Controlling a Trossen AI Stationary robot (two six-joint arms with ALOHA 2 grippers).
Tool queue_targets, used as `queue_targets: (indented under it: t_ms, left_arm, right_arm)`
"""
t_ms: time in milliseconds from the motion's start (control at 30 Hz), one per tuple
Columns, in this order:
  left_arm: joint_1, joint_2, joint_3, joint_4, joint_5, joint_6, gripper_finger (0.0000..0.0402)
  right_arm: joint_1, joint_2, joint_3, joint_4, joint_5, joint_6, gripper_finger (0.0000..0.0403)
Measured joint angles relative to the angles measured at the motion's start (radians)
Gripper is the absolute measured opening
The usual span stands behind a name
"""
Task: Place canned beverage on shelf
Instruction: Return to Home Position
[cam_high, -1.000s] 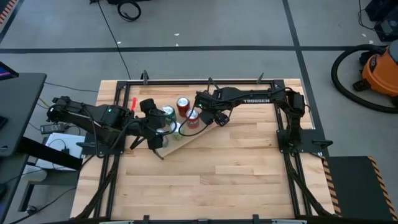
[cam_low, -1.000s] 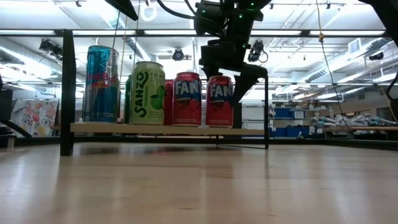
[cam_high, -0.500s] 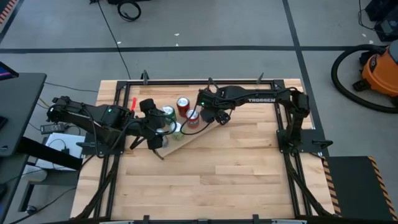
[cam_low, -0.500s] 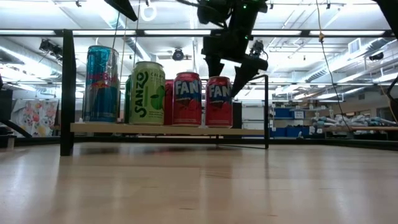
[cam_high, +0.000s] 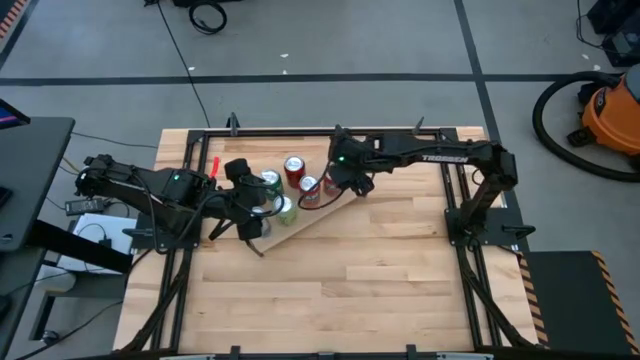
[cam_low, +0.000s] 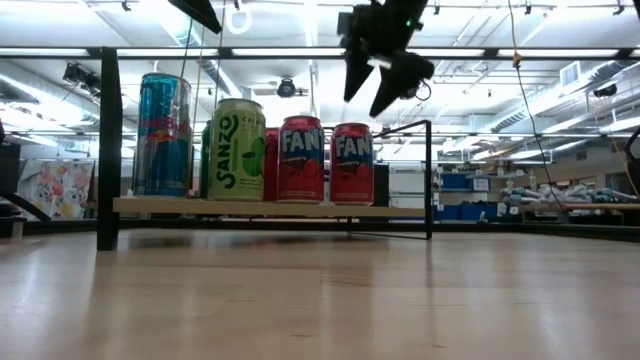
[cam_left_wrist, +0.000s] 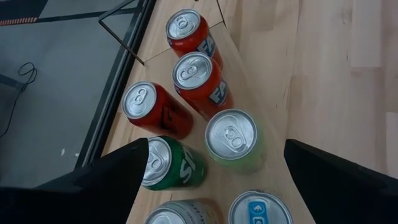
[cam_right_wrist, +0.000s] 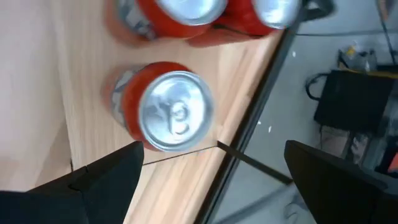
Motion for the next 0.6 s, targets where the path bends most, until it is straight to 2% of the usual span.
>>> queue_targets:
  t_ms: [167,300,433,600]
  left_arm:
    - [-0.006,-0.001,-0.01,0.049,-0.025,0.012,0.0386]
    - [-0.037,-0.028,-0.103,0.216,-0.034,0.059,0.0386]
    - [-0.076,-0.072,-0.19,0.304,-0.076,0.035,0.0386]
    - [-0.132,-0.148,-0.307,0.486,-0.093,0.02,0.0386]
  right_arm:
    - [0.001,-0.072,0.0,0.001,-0.003,0.192,0.04]
    - [0.001,-0.163,-0.012,0.009,-0.112,0.346,0.0396]
    - [0.018,-0.285,-0.122,0.112,-0.174,0.413,0.0387]
    - [0.074,-0.435,-0.307,0.264,-0.097,0.462,0.038]
